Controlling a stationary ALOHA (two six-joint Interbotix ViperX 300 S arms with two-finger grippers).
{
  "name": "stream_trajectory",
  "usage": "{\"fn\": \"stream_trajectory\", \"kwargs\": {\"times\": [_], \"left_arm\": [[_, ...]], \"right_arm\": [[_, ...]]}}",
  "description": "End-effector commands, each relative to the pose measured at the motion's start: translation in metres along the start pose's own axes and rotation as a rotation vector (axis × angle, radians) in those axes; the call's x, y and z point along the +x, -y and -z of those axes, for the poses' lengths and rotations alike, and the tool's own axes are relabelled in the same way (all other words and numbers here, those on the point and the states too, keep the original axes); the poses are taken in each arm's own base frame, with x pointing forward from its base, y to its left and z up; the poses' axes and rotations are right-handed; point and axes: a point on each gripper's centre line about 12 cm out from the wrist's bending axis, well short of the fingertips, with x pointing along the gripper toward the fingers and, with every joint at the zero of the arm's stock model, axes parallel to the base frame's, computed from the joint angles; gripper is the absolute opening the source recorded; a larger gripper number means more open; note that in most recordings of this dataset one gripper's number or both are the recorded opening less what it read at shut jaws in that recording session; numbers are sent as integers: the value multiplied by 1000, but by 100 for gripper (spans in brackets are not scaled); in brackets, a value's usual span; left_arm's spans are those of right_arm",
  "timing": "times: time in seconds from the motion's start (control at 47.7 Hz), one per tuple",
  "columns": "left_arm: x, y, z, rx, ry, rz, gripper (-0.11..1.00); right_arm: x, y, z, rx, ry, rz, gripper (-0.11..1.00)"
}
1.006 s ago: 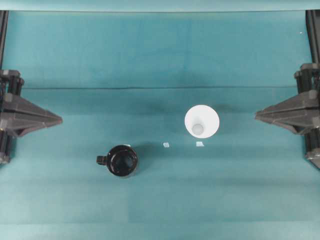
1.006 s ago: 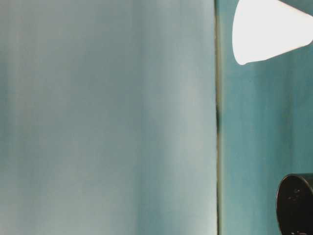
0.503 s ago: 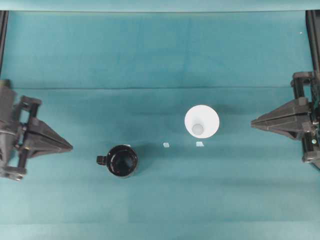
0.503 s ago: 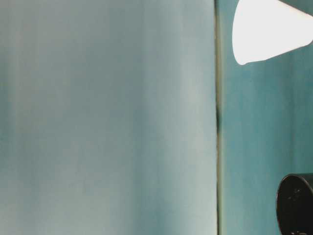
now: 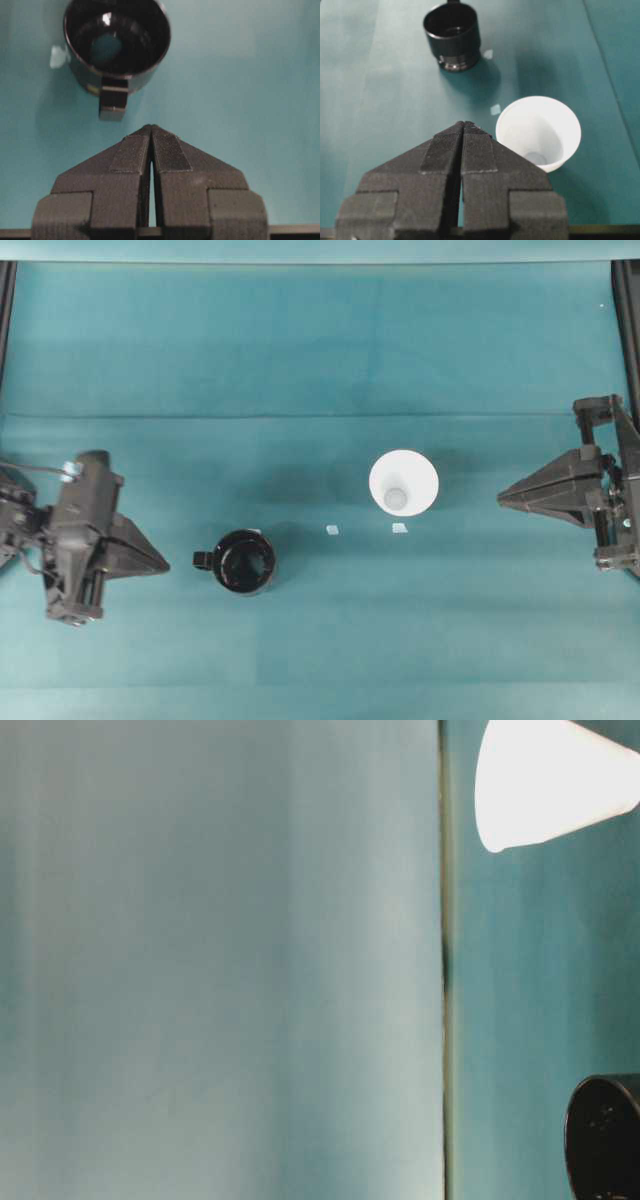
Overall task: Put the paper cup into the moved cup holder.
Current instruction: 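Move the left gripper toward the black cup holder's handle, then open the left gripper and align it around the holder handle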
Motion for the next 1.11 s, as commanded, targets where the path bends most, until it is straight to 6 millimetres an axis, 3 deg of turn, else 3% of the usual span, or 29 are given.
{"fn": "stream_trajectory", "kwargs": {"times": [0.0, 0.545, 0.67, 0.817, 0.901, 0.943, 1.089], "left_arm": [[5, 2, -3, 5, -4, 1, 0], [14, -4, 3, -8, -35, -19, 3], [18, -6, 9, -8, -42, -20, 26], [21, -10, 12, -23, -50, -34, 71], [23, -13, 13, -33, -56, -44, 89], [24, -15, 14, -37, -63, -48, 94], [28, -17, 21, -38, -81, -55, 91]], "right_arm": [[0, -2, -6, 9, 13, -5, -4], [0, -1, -3, 34, -13, -2, -4], [0, -1, -3, 38, -13, -1, -4], [0, -1, -3, 45, -16, -2, -4], [0, -1, -3, 47, -16, 0, -4], [0, -1, -3, 46, -16, -2, -4], [0, -1, -3, 48, -16, -2, -4]]}}
